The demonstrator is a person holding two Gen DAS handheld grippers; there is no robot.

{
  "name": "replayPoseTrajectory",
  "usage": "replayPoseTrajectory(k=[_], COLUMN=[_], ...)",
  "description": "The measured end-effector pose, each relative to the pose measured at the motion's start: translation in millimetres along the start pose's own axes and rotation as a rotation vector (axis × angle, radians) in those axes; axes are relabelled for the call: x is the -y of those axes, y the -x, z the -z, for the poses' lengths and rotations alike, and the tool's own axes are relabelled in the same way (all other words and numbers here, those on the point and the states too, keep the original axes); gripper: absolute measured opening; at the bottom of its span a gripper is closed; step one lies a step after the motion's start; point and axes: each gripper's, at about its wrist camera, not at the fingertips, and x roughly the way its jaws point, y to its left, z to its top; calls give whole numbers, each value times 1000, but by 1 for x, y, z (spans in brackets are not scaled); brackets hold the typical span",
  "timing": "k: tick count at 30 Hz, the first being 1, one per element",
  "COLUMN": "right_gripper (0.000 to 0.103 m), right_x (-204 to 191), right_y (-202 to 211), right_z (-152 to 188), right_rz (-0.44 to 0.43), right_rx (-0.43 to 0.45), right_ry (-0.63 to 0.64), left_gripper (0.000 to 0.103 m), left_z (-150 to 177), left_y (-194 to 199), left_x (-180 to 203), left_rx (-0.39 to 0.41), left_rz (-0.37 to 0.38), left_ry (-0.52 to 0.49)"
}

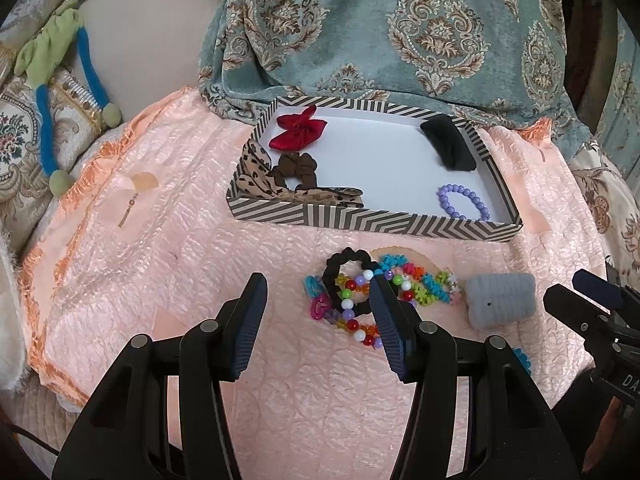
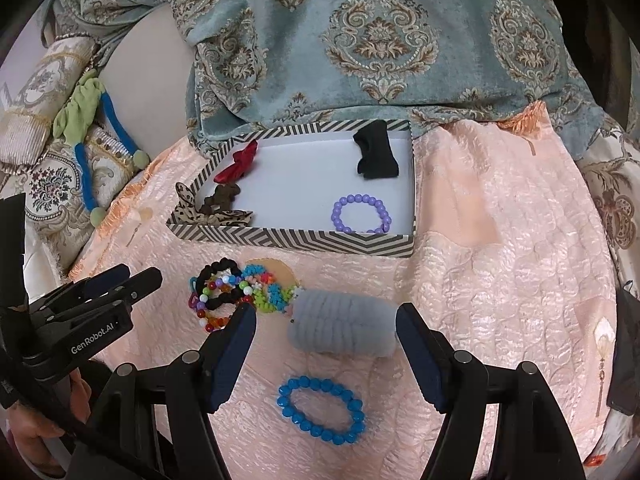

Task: Organize jewelry
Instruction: 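Open and withdraw both grippers from the tray, then grasp black scrunchie with left gripper while right grasps grey fuzzy scrunchie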

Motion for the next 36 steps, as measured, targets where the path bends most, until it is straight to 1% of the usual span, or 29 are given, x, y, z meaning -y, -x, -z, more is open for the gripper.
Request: replayPoseTrajectory(k=[11,17,26,29,33,36], right_gripper=[70,70,70,70,70,70], right_x=[3,10,31,39,44,45], right_y=[-3,-8,-14,-19,-24,-28], right_z=[1,4,10,13,14,15], right_rz=[-3,0,10,8,-2,-8], right_rx=[-8,-27,-53,-67,-82,-90], right_ry=[-11,-26,-70,-95,-117,-116], left_gripper=[53,53,53,53,53,53], left_z=[1,1,4,4,0,-4], left_y=[-7,-9,-21,-30,-41,-51], left_x=[-5,-12,-39,-48,-52,-47], left_rx=[-19,-33,-113,-151,-181,-198], left_rz=[-7,-3,51,95,143,143], left_ry=[1,7,66,114,177,171])
